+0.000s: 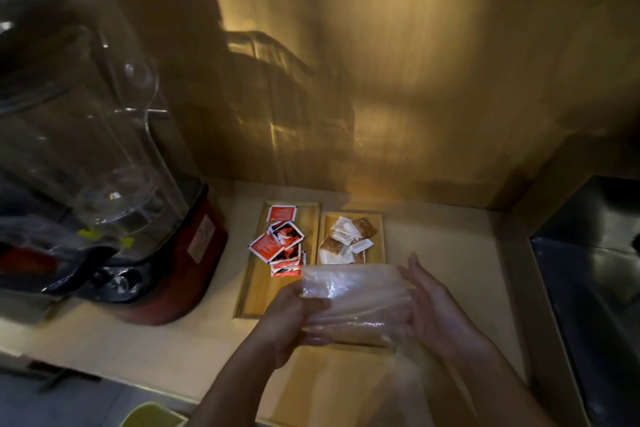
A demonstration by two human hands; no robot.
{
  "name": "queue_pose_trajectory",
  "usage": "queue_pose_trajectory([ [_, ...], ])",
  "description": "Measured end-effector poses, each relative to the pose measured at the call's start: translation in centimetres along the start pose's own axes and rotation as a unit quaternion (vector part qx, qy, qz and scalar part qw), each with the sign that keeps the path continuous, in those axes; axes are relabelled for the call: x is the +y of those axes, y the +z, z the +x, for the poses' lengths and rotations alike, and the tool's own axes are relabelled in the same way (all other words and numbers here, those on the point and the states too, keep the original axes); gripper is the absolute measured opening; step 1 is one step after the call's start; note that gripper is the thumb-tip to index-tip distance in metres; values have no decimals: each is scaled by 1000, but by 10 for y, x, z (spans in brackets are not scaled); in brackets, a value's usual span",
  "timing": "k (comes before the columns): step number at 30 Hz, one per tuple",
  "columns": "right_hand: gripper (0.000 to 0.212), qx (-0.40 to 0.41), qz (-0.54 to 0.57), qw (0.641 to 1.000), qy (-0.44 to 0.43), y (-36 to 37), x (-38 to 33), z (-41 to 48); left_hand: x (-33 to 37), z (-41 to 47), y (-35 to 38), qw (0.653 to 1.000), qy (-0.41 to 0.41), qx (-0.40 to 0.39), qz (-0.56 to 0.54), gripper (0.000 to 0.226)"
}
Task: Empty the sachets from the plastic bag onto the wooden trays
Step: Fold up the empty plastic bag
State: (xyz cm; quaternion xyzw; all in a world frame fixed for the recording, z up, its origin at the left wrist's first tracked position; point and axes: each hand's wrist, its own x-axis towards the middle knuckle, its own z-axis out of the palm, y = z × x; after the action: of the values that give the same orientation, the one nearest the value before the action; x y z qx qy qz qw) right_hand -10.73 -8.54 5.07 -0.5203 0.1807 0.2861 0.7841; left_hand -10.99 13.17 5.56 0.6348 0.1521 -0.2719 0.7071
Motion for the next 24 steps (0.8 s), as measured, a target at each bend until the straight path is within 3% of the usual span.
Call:
queue_pose_trajectory([
  [2,54,-50,-38,998,9,17,5,-3,-1,-10,-14,999,33,22,-4,21],
  [6,42,-69,-60,995,-39,58,15,-8,-5,-35,-47,996,75,49,-12,17],
  [10,36,-35,-113,991,-61,113,39,-8,-17,-74,-96,992,88,77,-39,15],
  [15,35,-28,-193,980,-28,194,92,-1,-54,-130,-170,980,46,169,-95,2],
  [24,30,-56,-308,949,-31,316,171,19,-128,-208,-263,915,-14,348,-205,16],
])
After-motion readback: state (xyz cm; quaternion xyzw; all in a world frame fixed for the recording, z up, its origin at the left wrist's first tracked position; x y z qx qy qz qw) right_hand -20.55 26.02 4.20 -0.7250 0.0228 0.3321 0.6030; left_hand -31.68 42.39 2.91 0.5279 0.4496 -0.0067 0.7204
